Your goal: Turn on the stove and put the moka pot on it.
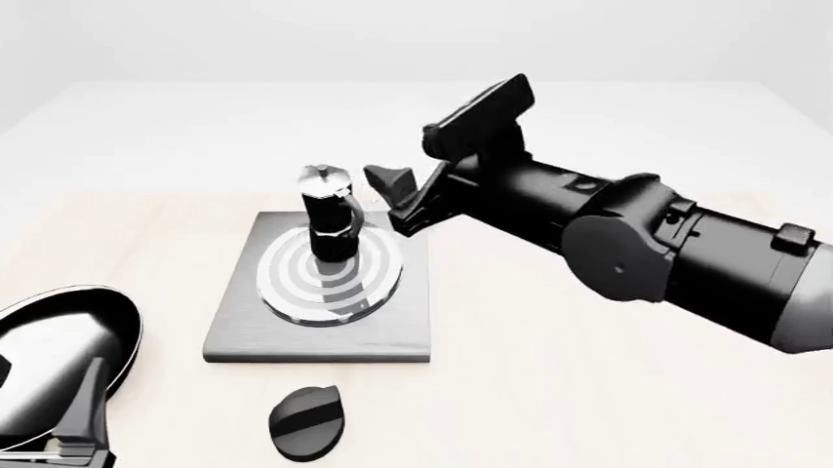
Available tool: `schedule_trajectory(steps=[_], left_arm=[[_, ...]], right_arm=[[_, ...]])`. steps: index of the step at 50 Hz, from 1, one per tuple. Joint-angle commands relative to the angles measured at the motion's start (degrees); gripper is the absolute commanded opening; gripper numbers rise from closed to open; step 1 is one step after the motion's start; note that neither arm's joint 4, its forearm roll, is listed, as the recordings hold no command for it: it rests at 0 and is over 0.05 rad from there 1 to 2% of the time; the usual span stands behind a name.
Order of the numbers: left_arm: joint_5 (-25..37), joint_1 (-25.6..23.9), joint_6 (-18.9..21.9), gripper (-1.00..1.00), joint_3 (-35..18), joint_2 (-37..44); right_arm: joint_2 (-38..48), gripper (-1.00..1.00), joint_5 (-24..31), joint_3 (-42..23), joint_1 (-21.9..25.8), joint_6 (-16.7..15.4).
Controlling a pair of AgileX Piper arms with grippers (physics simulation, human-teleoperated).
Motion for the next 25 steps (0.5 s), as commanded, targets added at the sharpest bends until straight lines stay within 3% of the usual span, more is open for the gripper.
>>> schedule_trajectory(steps=[1,2,13,15,21,25], left_arm=[[0.5,-0.6,0.0,1.0,0.0,0.0],[0.3,-0.6,-0.1,1.0,0.0,0.0],[-0.1,-0.3,-0.1,1.0,0.0,0.0],[-0.1,-0.3,-0.3,1.0,0.0,0.0],[-0.1,-0.2,-0.4,1.0,0.0,0.0],[-0.2,-0.1,-0.5,1.0,0.0,0.0]], right_arm=[[-11.6,1.0,-3.2,10.6,-0.8,3.4],[-13.3,1.0,-3.3,11.8,-0.9,4.7],[-26.3,1.0,-4.3,23.0,-3.6,2.7],[-28.3,1.0,-4.0,24.8,-3.1,3.9],[-36.0,1.0,-2.7,30.4,-8.4,5.5],[-41.5,1.0,-1.9,33.1,-9.2,8.7]])
